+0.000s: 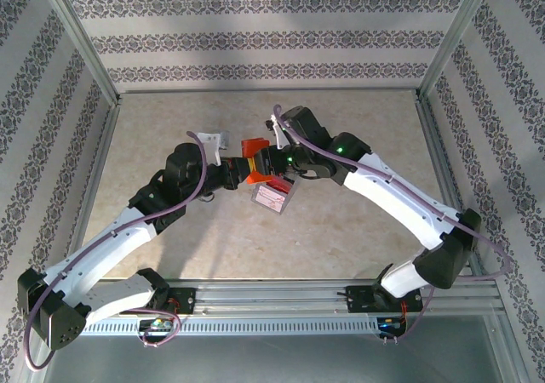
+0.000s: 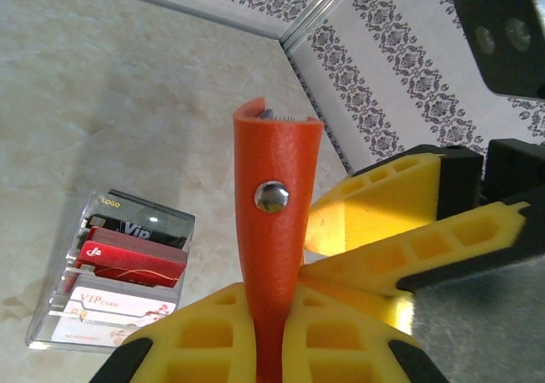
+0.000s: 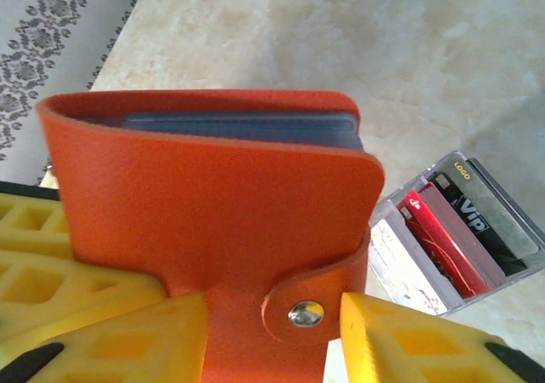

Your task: Take the credit cards out of the card holder

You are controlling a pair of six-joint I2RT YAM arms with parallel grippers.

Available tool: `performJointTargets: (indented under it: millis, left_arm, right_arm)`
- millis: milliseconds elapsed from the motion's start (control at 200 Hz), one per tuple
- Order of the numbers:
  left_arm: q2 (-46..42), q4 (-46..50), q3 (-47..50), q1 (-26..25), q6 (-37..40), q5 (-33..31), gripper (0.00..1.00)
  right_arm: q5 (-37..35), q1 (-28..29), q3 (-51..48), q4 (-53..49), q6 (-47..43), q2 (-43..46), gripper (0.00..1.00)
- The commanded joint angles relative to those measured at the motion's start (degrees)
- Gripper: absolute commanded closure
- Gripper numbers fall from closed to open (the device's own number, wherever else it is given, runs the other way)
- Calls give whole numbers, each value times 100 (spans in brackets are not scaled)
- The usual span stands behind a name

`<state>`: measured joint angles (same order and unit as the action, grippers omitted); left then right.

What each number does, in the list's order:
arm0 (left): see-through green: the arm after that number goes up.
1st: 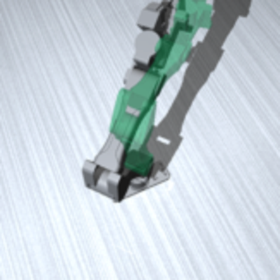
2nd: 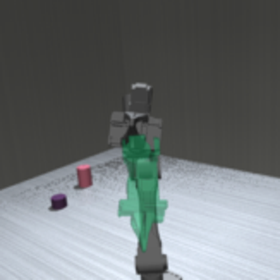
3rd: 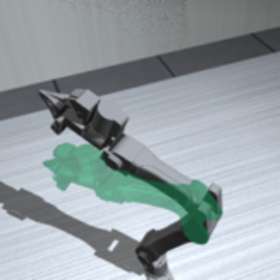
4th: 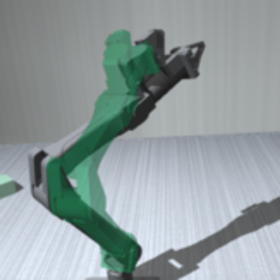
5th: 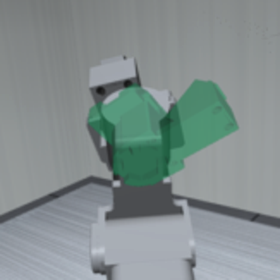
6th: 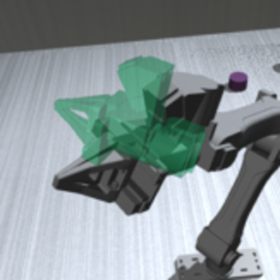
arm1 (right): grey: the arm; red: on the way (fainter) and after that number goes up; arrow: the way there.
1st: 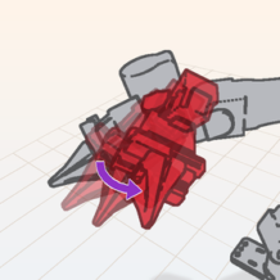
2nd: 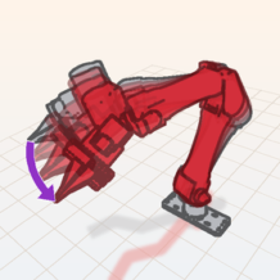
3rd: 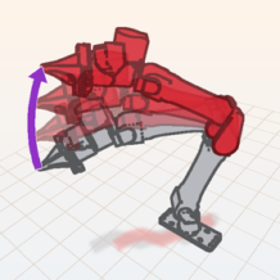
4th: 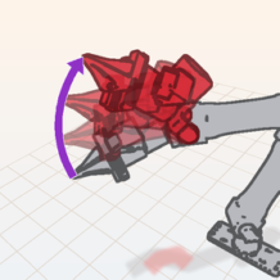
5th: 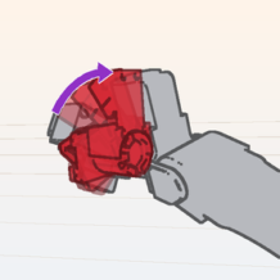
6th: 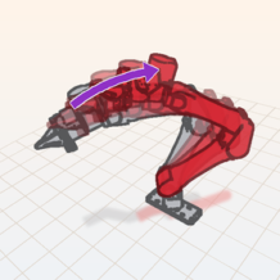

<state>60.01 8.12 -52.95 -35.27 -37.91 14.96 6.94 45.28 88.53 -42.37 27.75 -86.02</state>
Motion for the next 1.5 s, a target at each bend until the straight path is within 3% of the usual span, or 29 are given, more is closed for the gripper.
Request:
performJointTargets:
  millis: [0, 340, 620, 1049, 1174, 1279, 1494]
  left_arm:
    - [-2, -409, -94, -86, -94, 132, 100]
    - [12, -391, -120, -103, -93, 120, 100]
    - [0, -105, -172, -110, 7, -97, 100]
    - [-107, 76, -189, -104, 108, -104, 100]
    - [-135, 47, -165, -95, 160, 16, 100]
    - [-215, 80, -168, -61, 279, 174, 100]
    - [-467, -653, 193, 381, 12, 1272, 100]
  right_arm:
    - [-368, 60, 182, -205, -161, -109, 57]
    - [-912, 25, 76, -278, -262, -188, 71]
    - [-971, -16, 0, -368, -287, -61, 100]
    - [28, -568, -784, 46, -343, 546, 100]
    - [790, -853, -1132, 512, -313, 811, 100]
    - [1373, -1216, -1542, 984, -312, 1208, 72]
    - [3385, -2323, -2651, 2516, -112, 2056, 36]
